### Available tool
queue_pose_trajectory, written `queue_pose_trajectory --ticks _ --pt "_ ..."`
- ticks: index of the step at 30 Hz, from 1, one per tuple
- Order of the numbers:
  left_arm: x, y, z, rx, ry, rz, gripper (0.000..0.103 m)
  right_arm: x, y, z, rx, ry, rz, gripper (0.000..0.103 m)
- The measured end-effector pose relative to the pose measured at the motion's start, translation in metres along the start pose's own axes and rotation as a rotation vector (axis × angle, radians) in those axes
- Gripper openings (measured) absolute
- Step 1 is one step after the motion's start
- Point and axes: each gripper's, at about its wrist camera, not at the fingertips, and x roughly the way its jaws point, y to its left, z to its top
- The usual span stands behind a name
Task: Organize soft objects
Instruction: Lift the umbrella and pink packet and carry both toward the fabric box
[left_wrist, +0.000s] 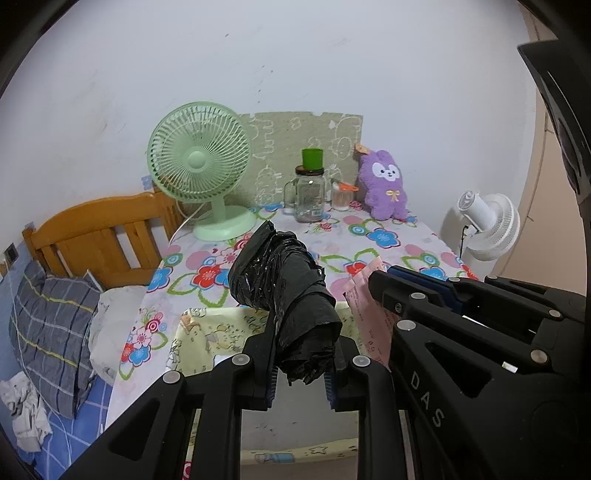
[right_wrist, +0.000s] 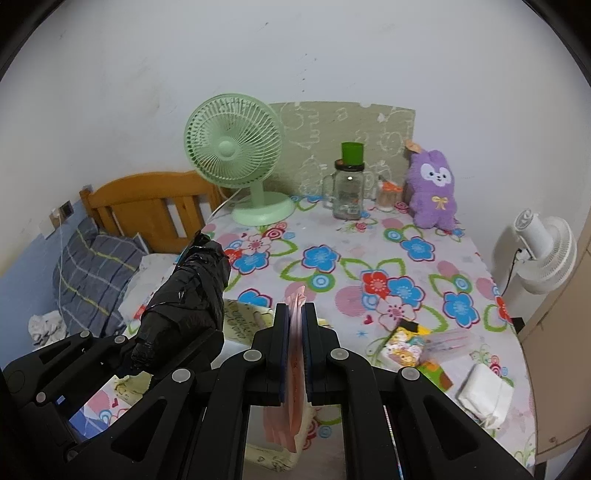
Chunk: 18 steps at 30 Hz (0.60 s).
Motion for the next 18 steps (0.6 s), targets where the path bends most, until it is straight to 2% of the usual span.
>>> queue_pose_trajectory --ticks 9,18 --pt "0.017 0.015 -0.009 -0.013 0.048 0.03 0.019 0.028 0.012 -0.005 0.016 0.057 0.052 0.009" --pt "0.037 0.034 -0.021 -0.053 0.116 0.019 0.02 0.057 0.025 -0.011 0.001 0.117 0.077 0.009"
